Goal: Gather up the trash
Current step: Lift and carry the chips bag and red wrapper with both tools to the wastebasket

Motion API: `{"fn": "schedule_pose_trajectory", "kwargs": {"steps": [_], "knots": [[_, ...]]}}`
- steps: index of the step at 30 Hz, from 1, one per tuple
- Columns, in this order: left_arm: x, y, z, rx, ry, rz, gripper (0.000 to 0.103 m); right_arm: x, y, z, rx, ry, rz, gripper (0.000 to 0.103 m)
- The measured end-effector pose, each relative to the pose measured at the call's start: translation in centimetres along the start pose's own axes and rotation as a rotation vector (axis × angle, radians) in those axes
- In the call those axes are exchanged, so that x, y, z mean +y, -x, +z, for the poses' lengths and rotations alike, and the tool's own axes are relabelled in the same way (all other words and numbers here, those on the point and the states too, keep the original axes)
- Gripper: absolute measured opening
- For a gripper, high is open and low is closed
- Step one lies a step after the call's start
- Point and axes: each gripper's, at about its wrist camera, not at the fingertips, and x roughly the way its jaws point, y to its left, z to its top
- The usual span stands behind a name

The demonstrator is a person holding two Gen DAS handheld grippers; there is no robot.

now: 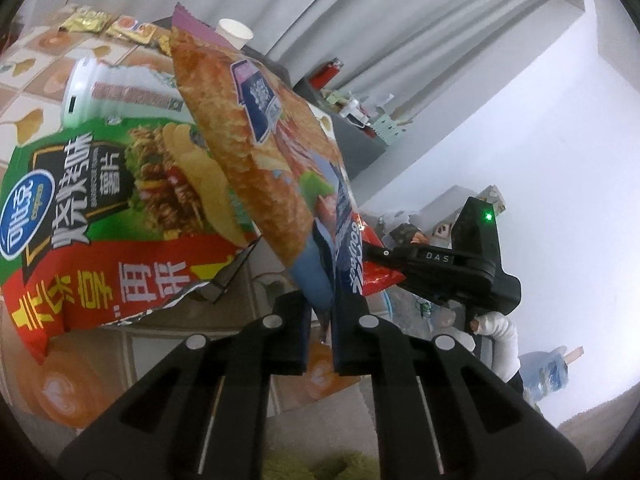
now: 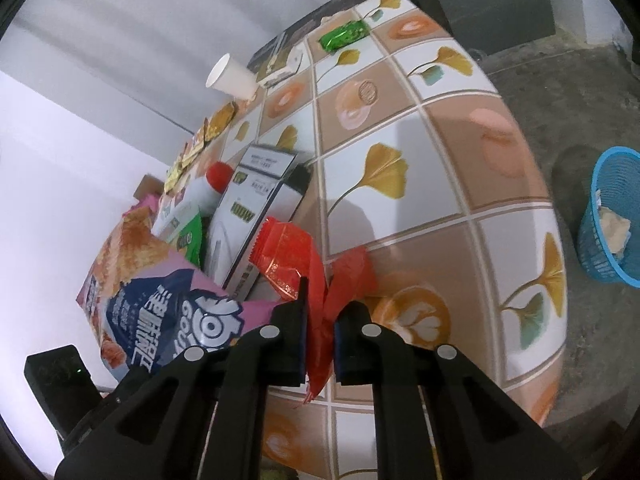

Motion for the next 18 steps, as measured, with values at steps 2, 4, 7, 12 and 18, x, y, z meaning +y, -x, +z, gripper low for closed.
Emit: {"fn": "schedule_pose_trajectory", "kwargs": {"steps": [2, 4, 7, 12, 18], "knots": [[-0.3, 0.0, 0.3, -0.005, -0.023, 0.001, 0.003, -0.3, 0.6, 0.1, -0.016, -0.007, -0.002, 0.01], [-0.6, 0.0, 0.6, -0.009, -0.038, 0.0, 0.003, -0.6, 1.2, 0.2, -0.031, -0.014, -0.004, 0.01], [-0.9, -0.3, 0.9, -0.012, -0.058, 0.002, 0.002, -1.1, 2.0, 0.3, -0.051, -0.023, -0.006, 0.009], [-1.4, -0.7, 1.6, -0.002, -0.102, 0.013, 0.002, -1.7, 3.1, 0.1, -0.075, -0.038, -0.003, 0.009], [-2.5, -1.6, 2.6, 0.034, -0.164, 0.021, 0.002, -2.6, 4.6, 0.1, -0.114, -0.066, 0.012, 0.009]]}}
